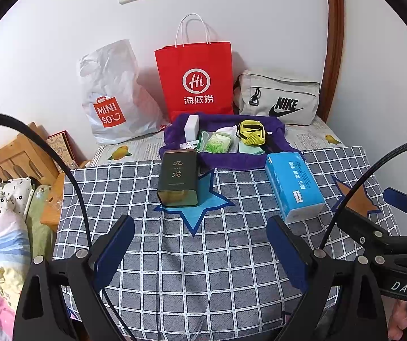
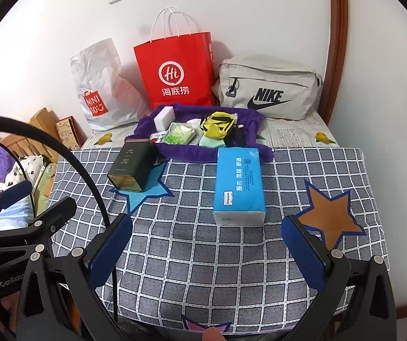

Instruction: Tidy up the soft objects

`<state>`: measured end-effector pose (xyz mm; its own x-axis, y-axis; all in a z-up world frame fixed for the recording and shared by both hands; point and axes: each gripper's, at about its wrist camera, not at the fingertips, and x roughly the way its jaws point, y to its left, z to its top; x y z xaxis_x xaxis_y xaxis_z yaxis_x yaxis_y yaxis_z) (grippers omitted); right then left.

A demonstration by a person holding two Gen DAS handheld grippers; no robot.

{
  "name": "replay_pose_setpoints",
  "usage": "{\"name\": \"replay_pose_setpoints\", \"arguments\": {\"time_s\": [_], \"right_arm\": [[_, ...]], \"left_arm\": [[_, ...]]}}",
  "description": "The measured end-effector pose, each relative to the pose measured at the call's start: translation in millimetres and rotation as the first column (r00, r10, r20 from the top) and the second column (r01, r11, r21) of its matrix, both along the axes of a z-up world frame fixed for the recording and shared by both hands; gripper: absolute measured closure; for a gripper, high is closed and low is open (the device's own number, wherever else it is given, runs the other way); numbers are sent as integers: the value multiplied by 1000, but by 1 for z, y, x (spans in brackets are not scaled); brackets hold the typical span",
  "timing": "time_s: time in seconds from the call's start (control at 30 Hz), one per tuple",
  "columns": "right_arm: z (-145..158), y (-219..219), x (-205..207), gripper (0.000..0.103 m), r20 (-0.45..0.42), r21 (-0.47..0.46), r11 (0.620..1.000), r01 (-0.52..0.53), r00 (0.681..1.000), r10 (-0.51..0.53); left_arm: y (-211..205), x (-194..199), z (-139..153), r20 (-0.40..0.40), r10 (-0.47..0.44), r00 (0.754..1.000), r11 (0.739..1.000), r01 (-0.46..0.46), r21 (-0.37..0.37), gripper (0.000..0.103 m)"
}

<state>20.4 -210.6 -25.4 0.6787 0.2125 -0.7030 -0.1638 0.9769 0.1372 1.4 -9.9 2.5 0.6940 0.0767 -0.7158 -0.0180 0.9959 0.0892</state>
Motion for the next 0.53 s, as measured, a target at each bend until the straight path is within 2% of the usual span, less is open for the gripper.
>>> {"name": "replay_pose_setpoints", "arguments": {"time_s": [0.53], "right_arm": [[-6, 5, 5, 0, 2, -13, 1000, -18, 1000, 18]], "left_arm": [[0, 5, -8, 15, 1, 1000, 1000, -1, 4, 9]]}}
